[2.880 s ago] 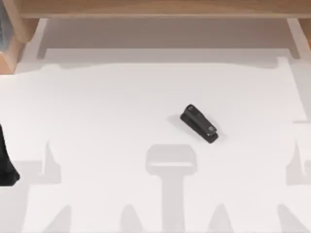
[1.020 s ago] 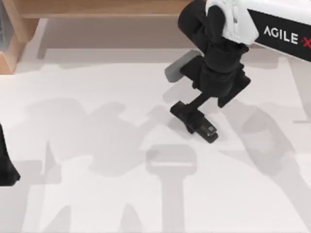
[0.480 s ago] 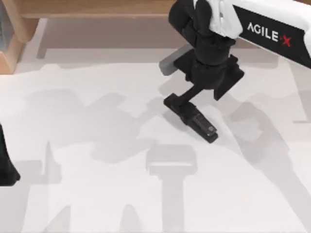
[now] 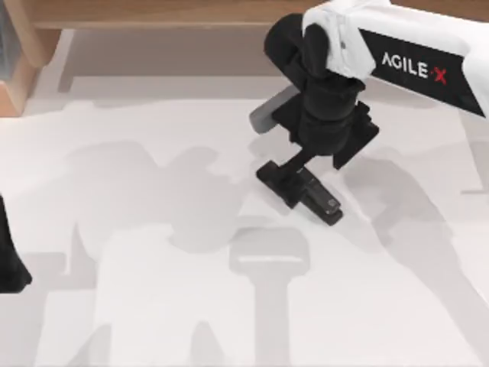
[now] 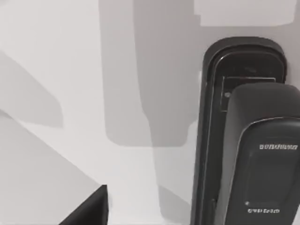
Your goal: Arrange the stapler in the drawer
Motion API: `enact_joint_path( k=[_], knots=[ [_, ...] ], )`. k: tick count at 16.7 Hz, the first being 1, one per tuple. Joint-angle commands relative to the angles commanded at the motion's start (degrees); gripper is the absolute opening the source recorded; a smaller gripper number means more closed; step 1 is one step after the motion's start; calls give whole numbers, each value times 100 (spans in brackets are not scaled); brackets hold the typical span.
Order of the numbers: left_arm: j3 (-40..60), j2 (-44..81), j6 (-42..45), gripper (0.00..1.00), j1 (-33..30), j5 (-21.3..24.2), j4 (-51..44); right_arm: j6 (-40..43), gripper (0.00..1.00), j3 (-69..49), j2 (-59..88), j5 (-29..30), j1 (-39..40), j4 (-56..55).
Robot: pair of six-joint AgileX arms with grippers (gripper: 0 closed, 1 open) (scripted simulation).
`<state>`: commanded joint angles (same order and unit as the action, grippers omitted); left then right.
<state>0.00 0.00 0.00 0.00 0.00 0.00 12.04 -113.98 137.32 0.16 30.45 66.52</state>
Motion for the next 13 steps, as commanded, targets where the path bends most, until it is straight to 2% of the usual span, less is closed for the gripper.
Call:
enact_joint_path(
  k=[6,13],
  knots=[
    [0,0,0,100,0,0,0,-5,100,299,98,1,5,-379],
    [0,0,0,100,0,0,0,-5,47,299,98,1,5,-379]
  ],
)
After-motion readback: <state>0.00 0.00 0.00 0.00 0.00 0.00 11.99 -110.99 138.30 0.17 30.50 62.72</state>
